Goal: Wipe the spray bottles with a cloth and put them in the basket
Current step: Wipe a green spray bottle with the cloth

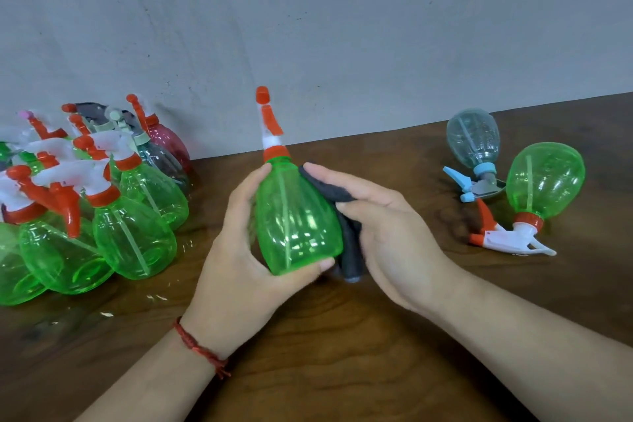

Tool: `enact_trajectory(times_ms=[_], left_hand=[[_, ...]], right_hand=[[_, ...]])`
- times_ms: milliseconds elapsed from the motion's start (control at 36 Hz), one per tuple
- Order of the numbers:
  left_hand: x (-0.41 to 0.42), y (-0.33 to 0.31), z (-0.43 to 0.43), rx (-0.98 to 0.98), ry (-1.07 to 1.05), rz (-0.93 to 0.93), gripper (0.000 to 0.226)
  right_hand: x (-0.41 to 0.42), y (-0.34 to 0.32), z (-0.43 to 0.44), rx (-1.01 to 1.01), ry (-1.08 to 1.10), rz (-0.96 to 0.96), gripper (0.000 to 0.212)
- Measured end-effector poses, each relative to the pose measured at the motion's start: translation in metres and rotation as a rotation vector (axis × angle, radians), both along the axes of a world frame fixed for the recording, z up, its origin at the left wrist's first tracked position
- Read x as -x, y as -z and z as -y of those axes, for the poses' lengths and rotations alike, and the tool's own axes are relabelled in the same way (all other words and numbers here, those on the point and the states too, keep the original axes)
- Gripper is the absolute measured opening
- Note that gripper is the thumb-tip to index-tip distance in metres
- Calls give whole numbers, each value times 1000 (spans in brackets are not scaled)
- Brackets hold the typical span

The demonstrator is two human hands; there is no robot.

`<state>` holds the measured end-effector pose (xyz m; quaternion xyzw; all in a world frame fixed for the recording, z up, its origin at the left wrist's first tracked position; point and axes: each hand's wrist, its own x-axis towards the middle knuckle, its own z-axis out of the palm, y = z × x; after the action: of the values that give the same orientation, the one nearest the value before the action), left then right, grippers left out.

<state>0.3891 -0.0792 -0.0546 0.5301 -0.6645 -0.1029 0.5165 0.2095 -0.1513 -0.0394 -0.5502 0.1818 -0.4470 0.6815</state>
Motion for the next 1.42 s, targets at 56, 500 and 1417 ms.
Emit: enact_trajectory(times_ms=[56, 500, 1417], left_hand=[[-2, 1, 3, 21, -71, -60, 112], [-6, 4, 7, -59, -290, -128, 103], [0, 2, 1, -68, -41, -7, 113]], right_hand=[[-2, 2, -4, 103, 44, -66, 59], [-5, 9, -21, 816, 162, -613, 58], [4, 0, -1, 457, 164, -326, 49]])
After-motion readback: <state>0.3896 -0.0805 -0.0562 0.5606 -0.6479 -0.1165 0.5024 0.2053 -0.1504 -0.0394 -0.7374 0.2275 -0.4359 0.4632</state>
